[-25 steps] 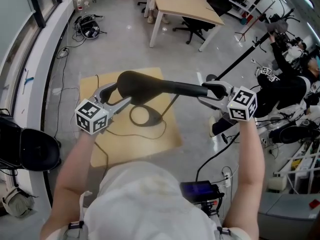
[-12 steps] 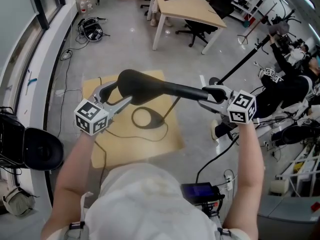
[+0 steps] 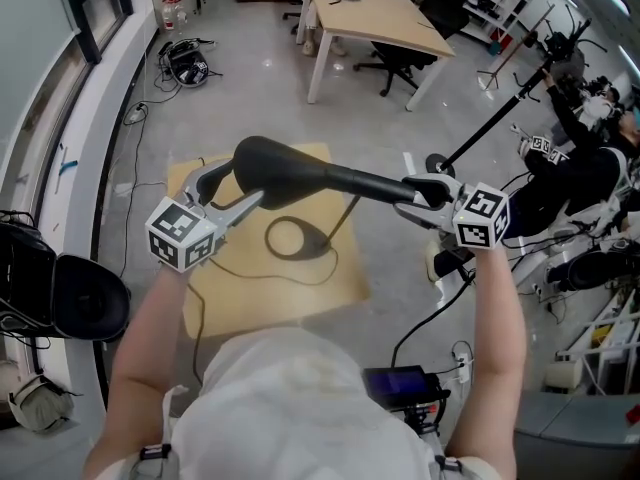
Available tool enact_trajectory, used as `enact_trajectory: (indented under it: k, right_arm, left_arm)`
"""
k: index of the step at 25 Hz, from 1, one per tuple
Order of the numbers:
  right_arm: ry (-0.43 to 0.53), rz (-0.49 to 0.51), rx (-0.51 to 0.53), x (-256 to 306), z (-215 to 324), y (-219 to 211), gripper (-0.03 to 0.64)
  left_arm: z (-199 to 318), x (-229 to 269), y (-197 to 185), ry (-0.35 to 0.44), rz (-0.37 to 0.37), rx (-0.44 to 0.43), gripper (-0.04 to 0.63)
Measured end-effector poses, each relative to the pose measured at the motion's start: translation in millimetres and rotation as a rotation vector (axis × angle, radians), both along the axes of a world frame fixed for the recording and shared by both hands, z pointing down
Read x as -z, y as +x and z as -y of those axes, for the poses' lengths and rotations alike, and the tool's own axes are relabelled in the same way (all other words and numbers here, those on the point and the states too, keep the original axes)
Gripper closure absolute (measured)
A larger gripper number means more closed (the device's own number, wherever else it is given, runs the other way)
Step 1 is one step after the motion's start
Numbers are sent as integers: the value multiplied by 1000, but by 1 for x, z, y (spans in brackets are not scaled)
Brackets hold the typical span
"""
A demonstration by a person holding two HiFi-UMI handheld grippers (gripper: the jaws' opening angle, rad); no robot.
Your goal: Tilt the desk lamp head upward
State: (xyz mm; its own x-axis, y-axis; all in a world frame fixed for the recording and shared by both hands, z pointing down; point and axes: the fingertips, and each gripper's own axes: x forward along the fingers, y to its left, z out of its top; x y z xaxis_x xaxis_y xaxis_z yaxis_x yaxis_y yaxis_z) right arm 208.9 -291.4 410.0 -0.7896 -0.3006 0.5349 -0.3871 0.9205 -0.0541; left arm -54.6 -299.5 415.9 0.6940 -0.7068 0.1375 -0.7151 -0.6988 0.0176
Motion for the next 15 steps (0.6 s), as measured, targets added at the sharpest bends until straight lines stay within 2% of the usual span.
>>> enact_trajectory:
  k: [15]
  right_arm:
    - [-15, 33, 3, -7, 2, -5, 380]
  left_arm:
    - [2, 23, -4, 59, 54, -5, 291]
